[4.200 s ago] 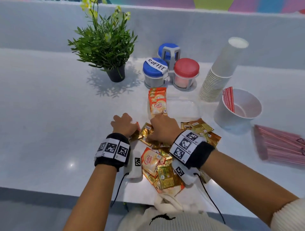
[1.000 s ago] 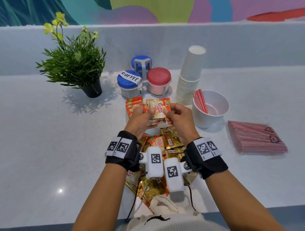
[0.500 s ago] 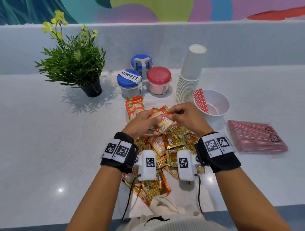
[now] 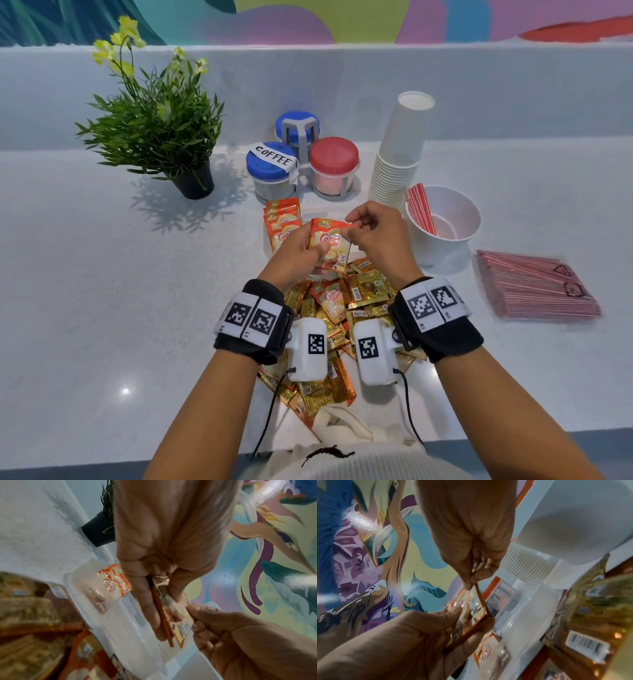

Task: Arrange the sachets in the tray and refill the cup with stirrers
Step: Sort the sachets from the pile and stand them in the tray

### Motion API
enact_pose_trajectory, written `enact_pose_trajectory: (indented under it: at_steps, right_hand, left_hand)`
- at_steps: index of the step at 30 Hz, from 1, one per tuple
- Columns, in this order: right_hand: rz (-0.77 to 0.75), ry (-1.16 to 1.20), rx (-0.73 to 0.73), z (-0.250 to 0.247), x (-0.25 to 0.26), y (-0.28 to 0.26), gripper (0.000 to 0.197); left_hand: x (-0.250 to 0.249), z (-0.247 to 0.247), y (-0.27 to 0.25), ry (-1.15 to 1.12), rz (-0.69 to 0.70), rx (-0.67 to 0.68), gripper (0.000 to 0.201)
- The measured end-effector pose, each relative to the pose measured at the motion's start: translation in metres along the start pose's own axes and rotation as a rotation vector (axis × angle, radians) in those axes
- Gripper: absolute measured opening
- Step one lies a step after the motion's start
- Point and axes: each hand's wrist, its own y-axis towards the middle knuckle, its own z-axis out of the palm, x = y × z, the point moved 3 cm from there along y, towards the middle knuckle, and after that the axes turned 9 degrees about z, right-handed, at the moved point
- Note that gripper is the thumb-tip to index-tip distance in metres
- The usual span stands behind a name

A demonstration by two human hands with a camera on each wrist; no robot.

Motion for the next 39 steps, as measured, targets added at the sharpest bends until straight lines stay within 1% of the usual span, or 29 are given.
enact_pose_trajectory:
  at_steps: [4, 6, 8, 10, 12, 15, 18, 20, 22, 23, 24, 26, 27, 29, 31, 34, 39]
  right_hand:
    - [-0.010, 0.047, -0.013, 0.007, 0.000, 0.000, 0.017]
    - [0.032, 0.066, 0.001, 0.010, -0.004, 0.002, 0.021]
    - [0.086, 0.015, 0.064, 0.014, -0.007, 0.004, 0.025]
    - [0.078, -0.035, 0.163, 0.019, -0.005, 0.005, 0.023]
    - [0.059, -0.054, 0.203, 0.023, 0.002, 0.007, 0.024]
    - [0.037, -0.078, 0.181, 0.024, 0.014, 0.019, 0.021]
    - [0.049, -0.116, 0.166, 0.026, 0.017, 0.035, 0.018]
    - [0.065, -0.175, 0.180, 0.030, 0.012, 0.042, 0.018]
    - [0.091, -0.255, 0.222, 0.038, 0.005, 0.047, 0.016]
    - [0.108, -0.292, 0.248, 0.042, 0.001, 0.049, 0.012]
    - [0.131, -0.322, 0.277, 0.046, -0.002, 0.049, 0.015]
    - [0.163, -0.368, 0.331, 0.055, -0.007, 0.050, 0.028]
    - [0.166, -0.384, 0.354, 0.060, -0.009, 0.050, 0.026]
    - [0.175, -0.410, 0.412, 0.069, -0.012, 0.049, 0.008]
    - [0.170, -0.445, 0.438, 0.075, -0.013, 0.048, 0.018]
    - [0.157, -0.447, 0.400, 0.079, -0.012, 0.049, 0.023]
    - [0.107, -0.428, 0.277, 0.084, -0.013, 0.055, 0.028]
  left_hand:
    - [0.003, -0.001, -0.001, -0.053, -0.017, -0.053, 0.032]
    - [0.003, -0.003, 0.000, -0.066, -0.008, -0.097, 0.031]
    - [0.003, -0.007, 0.002, -0.066, 0.011, -0.134, 0.029]
    - [0.001, -0.012, 0.005, -0.068, 0.026, -0.144, 0.025]
    - [-0.001, -0.018, 0.009, -0.061, 0.027, -0.134, 0.022]
    - [-0.005, -0.032, 0.019, -0.031, 0.009, -0.152, 0.021]
    - [-0.002, -0.056, 0.028, 0.024, -0.025, -0.263, 0.007]
    - [0.006, -0.070, 0.031, 0.095, -0.067, -0.321, 0.011]
    - [0.017, -0.080, 0.035, 0.162, -0.143, -0.349, 0.022]
    - [0.023, -0.082, 0.036, 0.194, -0.188, -0.350, 0.025]
    - [0.027, -0.082, 0.037, 0.222, -0.229, -0.336, 0.028]
    - [0.034, -0.078, 0.039, 0.257, -0.281, -0.288, 0.033]
    - [0.037, -0.076, 0.041, 0.276, -0.290, -0.273, 0.034]
    - [0.039, -0.074, 0.043, 0.338, -0.292, -0.271, 0.040]
    - [0.040, -0.073, 0.045, 0.399, -0.292, -0.270, 0.047]
    - [0.041, -0.072, 0.046, 0.444, -0.279, -0.243, 0.046]
    - [0.044, -0.070, 0.047, 0.495, -0.248, -0.220, 0.045]
